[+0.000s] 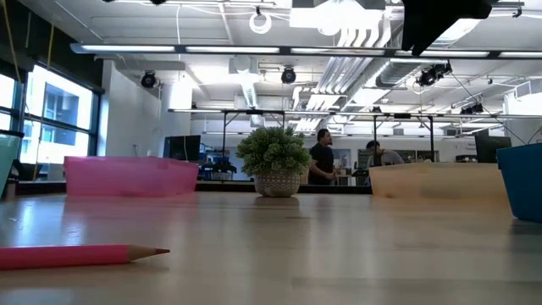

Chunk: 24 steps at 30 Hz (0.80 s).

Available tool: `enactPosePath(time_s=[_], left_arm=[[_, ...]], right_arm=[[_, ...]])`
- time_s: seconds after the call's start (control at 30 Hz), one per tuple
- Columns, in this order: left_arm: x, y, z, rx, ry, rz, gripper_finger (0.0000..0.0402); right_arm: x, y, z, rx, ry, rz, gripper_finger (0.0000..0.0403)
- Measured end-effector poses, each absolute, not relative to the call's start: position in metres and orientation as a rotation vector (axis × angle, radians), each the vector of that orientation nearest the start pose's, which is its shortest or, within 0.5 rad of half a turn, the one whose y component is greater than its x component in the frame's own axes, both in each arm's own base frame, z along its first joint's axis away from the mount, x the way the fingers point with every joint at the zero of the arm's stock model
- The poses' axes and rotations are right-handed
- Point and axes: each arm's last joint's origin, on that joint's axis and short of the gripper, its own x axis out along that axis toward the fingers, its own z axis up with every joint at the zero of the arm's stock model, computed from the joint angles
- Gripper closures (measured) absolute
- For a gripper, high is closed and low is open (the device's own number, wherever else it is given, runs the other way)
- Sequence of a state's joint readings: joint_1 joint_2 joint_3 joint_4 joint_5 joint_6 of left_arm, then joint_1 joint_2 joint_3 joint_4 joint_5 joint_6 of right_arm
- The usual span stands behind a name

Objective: Sort crayons/erasers/pens/pencils in bins
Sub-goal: Put the pink pencil into the green bin

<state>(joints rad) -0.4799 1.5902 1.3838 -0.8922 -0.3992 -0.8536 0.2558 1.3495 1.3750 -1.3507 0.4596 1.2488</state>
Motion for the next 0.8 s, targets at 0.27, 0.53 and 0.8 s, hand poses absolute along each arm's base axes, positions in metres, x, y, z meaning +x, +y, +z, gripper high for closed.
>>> enactPosePath(time_s=[0.27, 0.53, 0.8], left_arm=[[0.310, -0.166, 0.250, -0.289, 0.992, 0.319, 0.0328], [0.340, -0.186, 0.214, -0.400, 1.002, 0.190, 0.0328], [0.353, -0.183, 0.191, -0.391, 1.047, 0.174, 0.0292]], right_arm=[[0.224, 0.045, 0.336, 0.607, 0.917, -0.870, 0.0304], [0.224, 0.045, 0.337, 0.595, 0.906, -0.872, 0.0304], [0.225, 0.045, 0.337, 0.596, 0.903, -0.871, 0.0304]])
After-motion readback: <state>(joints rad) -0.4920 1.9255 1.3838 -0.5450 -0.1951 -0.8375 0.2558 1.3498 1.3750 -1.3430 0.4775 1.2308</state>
